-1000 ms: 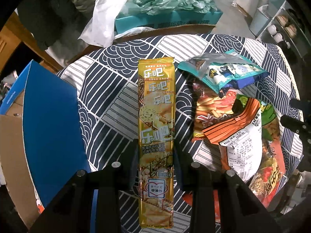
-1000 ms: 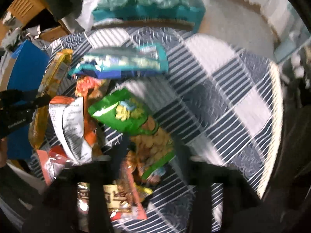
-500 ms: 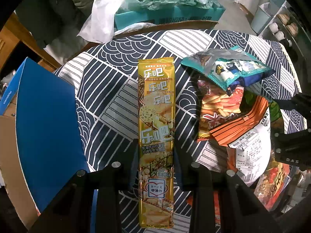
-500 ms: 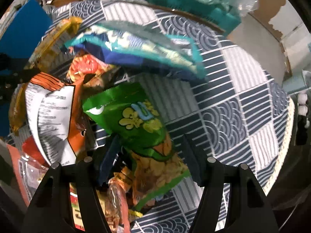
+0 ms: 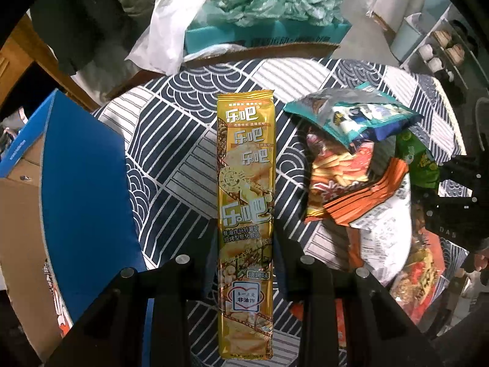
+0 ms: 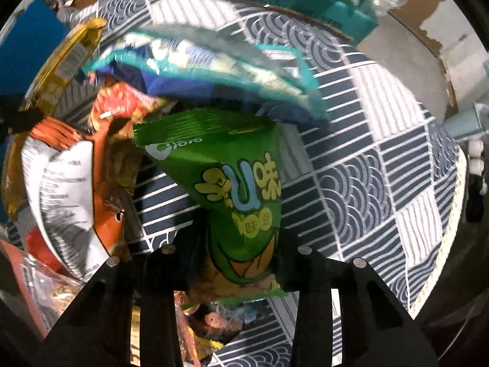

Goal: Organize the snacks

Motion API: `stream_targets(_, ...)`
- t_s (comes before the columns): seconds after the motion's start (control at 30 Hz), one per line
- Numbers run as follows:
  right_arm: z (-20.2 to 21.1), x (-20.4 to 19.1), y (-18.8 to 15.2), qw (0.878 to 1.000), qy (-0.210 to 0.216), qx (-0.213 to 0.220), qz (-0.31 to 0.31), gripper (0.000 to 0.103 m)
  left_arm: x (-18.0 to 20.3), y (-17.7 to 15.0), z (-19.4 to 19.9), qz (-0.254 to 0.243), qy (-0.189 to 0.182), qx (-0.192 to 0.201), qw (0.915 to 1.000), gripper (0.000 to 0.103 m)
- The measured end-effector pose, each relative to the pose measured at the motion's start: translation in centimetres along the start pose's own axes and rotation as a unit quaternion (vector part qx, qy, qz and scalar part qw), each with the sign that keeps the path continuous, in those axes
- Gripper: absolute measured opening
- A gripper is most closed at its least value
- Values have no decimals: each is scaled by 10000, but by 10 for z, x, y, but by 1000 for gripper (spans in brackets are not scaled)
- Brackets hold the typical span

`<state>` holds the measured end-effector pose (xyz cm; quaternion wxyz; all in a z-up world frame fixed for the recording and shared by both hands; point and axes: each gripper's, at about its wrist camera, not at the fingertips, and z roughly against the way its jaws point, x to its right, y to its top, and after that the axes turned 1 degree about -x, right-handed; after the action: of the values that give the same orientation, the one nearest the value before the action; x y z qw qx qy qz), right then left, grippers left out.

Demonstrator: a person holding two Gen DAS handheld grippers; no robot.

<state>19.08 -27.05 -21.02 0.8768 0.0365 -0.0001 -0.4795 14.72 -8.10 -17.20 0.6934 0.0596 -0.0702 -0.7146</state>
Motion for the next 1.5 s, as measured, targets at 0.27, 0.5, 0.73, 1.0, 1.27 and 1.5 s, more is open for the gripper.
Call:
stream_targets(0.27,32,4,-9,9983,15,378,-433,32,3,-6,29,10,-136,222,9997,32)
stream_targets(0.5,69,-4,-19,9954,118,634,-710,32,-2,-10,50,88,-222,393,9989,32)
stream_targets(0.73,106,-26,-29,9923,233,965,-736,32,-7,-17,70,142,-289,588,9978,32)
stream_targets(1.0,134,-40,-32,9894,313,1239,-688,32,-16,-31,99,179,-316,844,9958,32)
stream_targets(1.27,161,-68,-25,9863,449,1512,-479,32,-33,-45,128,299,-288,1138,9926,32)
stream_targets(1.5,169,-99,-14,9849,565,1610,-290,32,-51,-56,143,444,-237,1300,9902,32)
